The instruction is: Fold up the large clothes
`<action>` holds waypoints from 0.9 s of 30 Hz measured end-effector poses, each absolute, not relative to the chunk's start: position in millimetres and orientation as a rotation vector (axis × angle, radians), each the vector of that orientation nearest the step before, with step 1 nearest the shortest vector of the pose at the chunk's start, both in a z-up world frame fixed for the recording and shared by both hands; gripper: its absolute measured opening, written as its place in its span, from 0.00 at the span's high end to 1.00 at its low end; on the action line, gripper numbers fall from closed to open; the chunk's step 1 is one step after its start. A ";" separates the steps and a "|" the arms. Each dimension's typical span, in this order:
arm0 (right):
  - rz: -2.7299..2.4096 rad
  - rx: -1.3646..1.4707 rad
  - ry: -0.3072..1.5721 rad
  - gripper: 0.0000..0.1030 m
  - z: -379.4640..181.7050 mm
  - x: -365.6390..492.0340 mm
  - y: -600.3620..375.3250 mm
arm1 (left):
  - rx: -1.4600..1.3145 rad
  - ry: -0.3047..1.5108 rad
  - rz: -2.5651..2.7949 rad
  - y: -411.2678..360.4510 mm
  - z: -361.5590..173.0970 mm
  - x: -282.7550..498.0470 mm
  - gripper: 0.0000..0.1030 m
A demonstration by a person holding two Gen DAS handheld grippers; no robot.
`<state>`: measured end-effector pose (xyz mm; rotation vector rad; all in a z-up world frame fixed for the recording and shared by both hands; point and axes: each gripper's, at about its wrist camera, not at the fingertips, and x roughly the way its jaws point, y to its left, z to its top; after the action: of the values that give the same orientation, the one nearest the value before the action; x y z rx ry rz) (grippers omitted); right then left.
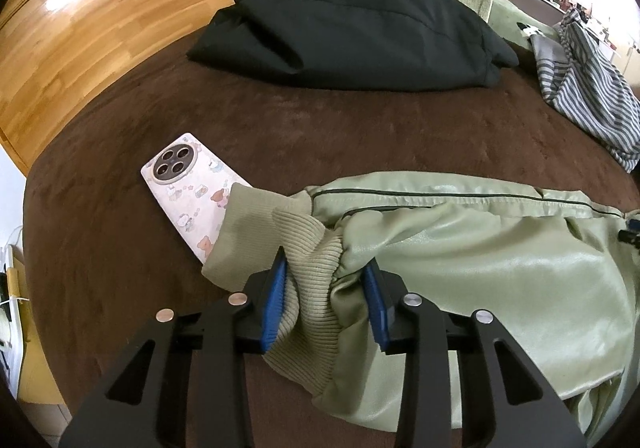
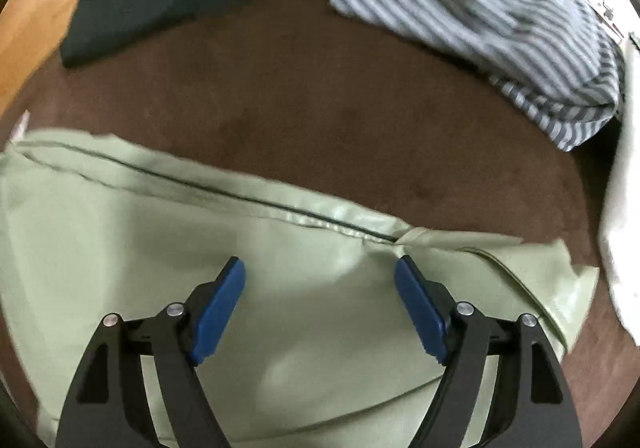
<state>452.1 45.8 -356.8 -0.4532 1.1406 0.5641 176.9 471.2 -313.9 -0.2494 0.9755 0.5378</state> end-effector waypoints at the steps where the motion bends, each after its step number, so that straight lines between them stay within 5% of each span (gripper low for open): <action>1: 0.563 -0.462 1.128 0.33 -359.1 450.9 46.6 | -0.249 0.977 0.539 470.9 -314.8 176.9 0.63; 4: 0.550 -0.442 1.098 0.93 -353.5 449.9 44.6 | -0.252 0.978 0.542 470.9 -317.3 175.4 0.63; 15: 0.578 -0.362 1.079 0.97 -341.2 453.4 30.0 | -0.256 0.959 0.556 467.1 -314.7 168.7 0.63; 18: 0.598 -0.352 1.069 0.92 -324.3 453.2 27.1 | -0.247 0.952 0.551 465.6 -308.6 167.8 0.63; 19: 0.613 -0.344 1.080 0.77 -319.6 454.2 25.9 | -0.246 0.948 0.547 465.4 -305.6 167.2 0.63; 20: 0.634 -0.340 1.098 0.45 -316.4 456.1 26.6 | -0.245 0.943 0.545 464.9 -302.8 166.8 0.63; 21: 0.640 -0.365 1.102 0.36 -312.3 458.3 25.2 | -0.243 0.936 0.542 464.0 -299.0 166.0 0.63; 27: 0.701 -0.463 1.195 0.28 -317.3 470.7 22.5 | -0.224 0.906 0.529 459.7 -280.2 165.5 0.63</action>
<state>470.8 22.5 -317.3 -0.4629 1.1955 0.7008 165.5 459.7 -280.2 -0.2243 0.9062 0.5290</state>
